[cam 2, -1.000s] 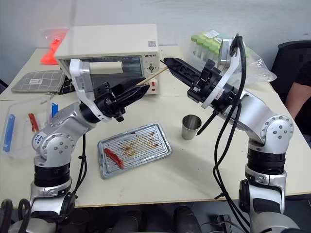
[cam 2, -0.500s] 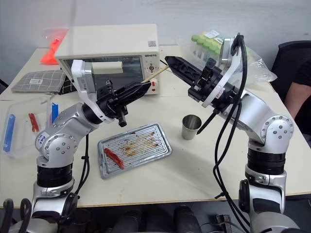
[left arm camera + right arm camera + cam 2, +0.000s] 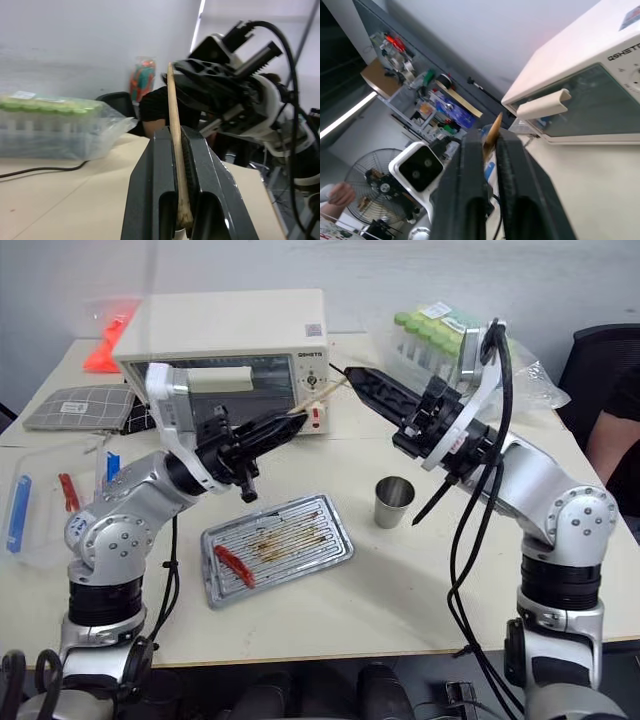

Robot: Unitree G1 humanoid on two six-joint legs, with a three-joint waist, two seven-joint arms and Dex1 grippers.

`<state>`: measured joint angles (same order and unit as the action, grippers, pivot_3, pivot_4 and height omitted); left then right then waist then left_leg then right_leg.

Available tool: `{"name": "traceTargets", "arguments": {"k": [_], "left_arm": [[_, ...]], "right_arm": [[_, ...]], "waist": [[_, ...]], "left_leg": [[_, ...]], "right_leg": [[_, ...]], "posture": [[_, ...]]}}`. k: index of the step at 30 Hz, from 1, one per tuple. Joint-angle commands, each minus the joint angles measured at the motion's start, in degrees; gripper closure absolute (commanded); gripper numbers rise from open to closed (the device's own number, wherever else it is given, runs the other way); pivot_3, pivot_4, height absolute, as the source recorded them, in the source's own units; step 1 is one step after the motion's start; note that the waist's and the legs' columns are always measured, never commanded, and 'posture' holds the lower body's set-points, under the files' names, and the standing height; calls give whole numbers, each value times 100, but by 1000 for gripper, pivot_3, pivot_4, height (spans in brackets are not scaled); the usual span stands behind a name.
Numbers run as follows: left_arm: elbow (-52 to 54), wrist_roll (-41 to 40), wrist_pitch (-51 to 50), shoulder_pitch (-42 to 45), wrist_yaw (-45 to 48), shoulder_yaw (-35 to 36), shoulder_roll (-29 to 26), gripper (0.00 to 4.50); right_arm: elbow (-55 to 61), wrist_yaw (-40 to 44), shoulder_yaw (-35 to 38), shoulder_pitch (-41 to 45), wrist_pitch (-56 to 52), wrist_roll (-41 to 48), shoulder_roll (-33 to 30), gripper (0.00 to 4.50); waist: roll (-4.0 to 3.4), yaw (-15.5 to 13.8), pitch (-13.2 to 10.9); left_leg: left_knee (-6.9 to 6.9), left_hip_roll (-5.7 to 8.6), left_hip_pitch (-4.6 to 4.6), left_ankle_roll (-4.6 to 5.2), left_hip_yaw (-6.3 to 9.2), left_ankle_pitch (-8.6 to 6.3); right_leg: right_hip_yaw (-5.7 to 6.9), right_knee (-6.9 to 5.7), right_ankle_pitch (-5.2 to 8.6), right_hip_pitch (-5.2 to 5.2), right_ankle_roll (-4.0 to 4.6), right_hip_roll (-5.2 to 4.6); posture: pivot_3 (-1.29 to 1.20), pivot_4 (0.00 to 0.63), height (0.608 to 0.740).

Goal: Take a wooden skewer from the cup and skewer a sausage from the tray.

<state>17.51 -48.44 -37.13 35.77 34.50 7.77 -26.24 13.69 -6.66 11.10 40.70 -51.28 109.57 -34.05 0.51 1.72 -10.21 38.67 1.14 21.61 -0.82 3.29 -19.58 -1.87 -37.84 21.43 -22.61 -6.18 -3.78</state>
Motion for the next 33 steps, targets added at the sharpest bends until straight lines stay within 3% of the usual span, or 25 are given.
{"name": "traceTargets", "arguments": {"k": [1,2,8,12,17,21,25,28,33], "left_arm": [[204,-138,-135,-89,63,318,-315,4500],[259,-225,-232,-164,113,434,-476,4500],[604,-719,-728,-706,293,1163,-1378,4500],[792,-1200,-1291,-1612,645,2435,-2380,4500],[524,-1262,-1666,-2707,1259,3854,-3178,4500],[203,-1139,-1794,-3270,1501,4672,-3429,4500],[230,-1007,-1866,-3826,1711,5218,-3459,4500],[221,-997,-1916,-4042,1790,5442,-3476,4500],[223,-963,-1909,-4168,1892,5486,-3539,4500]], "right_arm": [[306,301,-81,110,-134,-337,-251,2818],[318,391,-129,141,-196,-486,-336,2519],[579,1065,-573,245,-547,-1824,-830,2519],[874,1509,-1148,506,-724,-2872,-933,2519],[1041,2094,-1798,667,-700,-3961,-766,2519],[929,2382,-2256,693,-642,-4674,-401,2519],[967,2614,-2884,749,-814,-5310,-22,1732],[887,2774,-3439,821,-924,-5848,228,879],[625,3098,-4353,976,-733,-6806,826,879]], "waist": [[0,-3,0],[0,-5,0],[0,-15,-1],[5,46,-4],[4,12,-5],[4,-5,-5],[4,3,-6],[5,5,-5],[4,26,-5]], "left_leg": [[-2,0,0,0,0,0],[-2,0,0,0,2,0],[-16,0,1,0,4,0],[-27,1,0,-1,5,0],[-51,1,0,-10,18,6],[-52,3,0,-10,18,6],[-55,5,-1,-11,19,6],[-60,5,0,-11,19,6],[-62,6,0,-14,19,8]], "right_leg": [[1,0,0,0,0,0],[2,1,0,-1,0,0],[0,9,0,-6,0,-2],[-2,15,0,-11,1,-7],[-5,20,-4,-27,9,-2],[-5,24,-4,-26,12,-5],[-5,23,-5,-26,13,-8],[-5,24,-5,-32,13,-9],[-5,19,-5,-39,15,-10]], "posture": [[0,150,740],[0,150,740],[0,150,740],[0,150,740],[0,150,740],[0,150,740],[0,150,740],[0,150,740],[0,150,740]]}}
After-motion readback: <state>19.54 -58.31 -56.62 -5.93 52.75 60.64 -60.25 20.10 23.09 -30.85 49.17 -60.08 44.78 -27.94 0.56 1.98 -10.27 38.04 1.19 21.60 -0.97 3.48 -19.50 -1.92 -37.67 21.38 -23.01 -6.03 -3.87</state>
